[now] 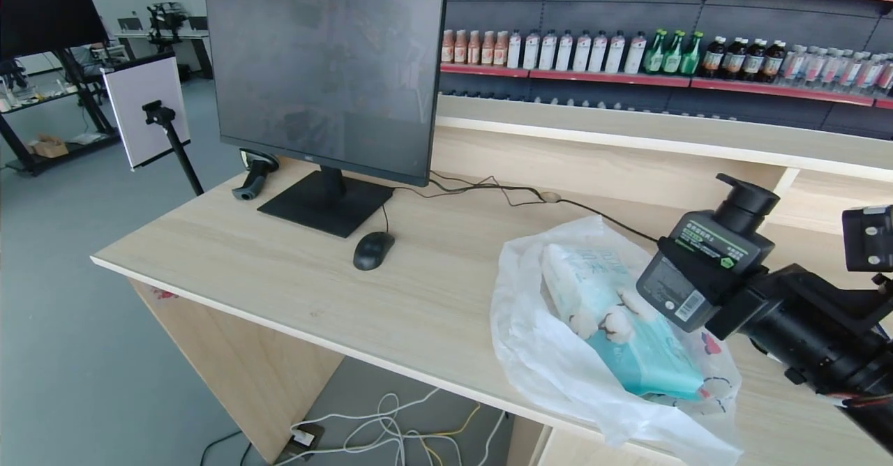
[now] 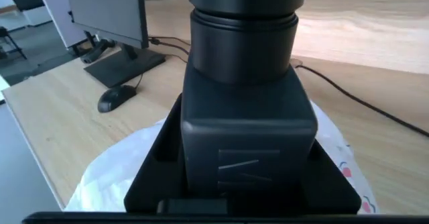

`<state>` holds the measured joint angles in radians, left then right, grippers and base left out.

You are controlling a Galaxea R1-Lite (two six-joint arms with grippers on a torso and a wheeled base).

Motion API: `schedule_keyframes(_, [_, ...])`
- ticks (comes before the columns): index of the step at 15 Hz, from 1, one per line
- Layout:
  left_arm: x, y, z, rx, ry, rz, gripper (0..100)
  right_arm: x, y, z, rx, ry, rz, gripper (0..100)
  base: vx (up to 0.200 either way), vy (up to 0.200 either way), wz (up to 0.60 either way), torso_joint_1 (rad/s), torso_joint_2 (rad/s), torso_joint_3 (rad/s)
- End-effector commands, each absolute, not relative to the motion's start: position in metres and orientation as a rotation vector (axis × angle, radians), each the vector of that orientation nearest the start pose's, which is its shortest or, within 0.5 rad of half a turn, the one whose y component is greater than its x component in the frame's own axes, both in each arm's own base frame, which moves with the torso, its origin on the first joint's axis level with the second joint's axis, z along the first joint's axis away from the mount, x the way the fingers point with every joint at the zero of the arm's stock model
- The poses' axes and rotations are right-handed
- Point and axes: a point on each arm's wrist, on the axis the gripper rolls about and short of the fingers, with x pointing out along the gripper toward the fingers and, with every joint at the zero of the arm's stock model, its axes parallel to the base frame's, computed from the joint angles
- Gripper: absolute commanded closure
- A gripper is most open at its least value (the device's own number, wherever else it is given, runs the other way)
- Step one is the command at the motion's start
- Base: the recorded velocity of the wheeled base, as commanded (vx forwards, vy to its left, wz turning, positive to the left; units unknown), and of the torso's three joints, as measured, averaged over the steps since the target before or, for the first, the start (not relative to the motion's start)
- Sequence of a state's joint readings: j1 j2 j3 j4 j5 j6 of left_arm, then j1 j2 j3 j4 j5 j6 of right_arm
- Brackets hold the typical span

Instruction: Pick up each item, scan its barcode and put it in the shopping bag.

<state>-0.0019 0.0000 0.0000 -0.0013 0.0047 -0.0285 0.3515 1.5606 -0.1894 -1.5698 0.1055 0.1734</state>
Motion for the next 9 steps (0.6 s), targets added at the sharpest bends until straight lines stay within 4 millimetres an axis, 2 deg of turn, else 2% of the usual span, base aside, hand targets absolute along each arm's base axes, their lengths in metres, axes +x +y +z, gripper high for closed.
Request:
schedule_keyframes(1, [-0.023, 0.000, 0.076, -0.029, -0.002, 0.005, 0, 0.211, 0.079, 0.166, 0.269, -0.149, 0.504, 100, 0.000, 0.000, 0.00, 0.000, 0.00, 0.000])
schedule_keyframes(4, [-0.023, 0.000, 0.076, -0.029, -0.002, 0.003, 0, 0.233, 0.090, 0.188, 0.541, -0.181, 0.567, 100, 0.000, 0.000, 0.00, 0.000, 0.00, 0.000])
schedule_keyframes(6, [-0.023, 0.000, 0.076, -0.029, 0.000, 0.003, 0, 0.239, 0.092, 0.186, 0.634, -0.139, 0.598, 100, 0.000, 0.000, 0.00, 0.000, 0.00, 0.000])
schedule_keyframes(9, [-0.023, 0.000, 0.076, -0.029, -0.002, 0.003, 0, 0.236, 0.090, 0.173, 0.774, -0.044, 0.589, 100, 0.000, 0.000, 0.00, 0.000, 0.00, 0.000])
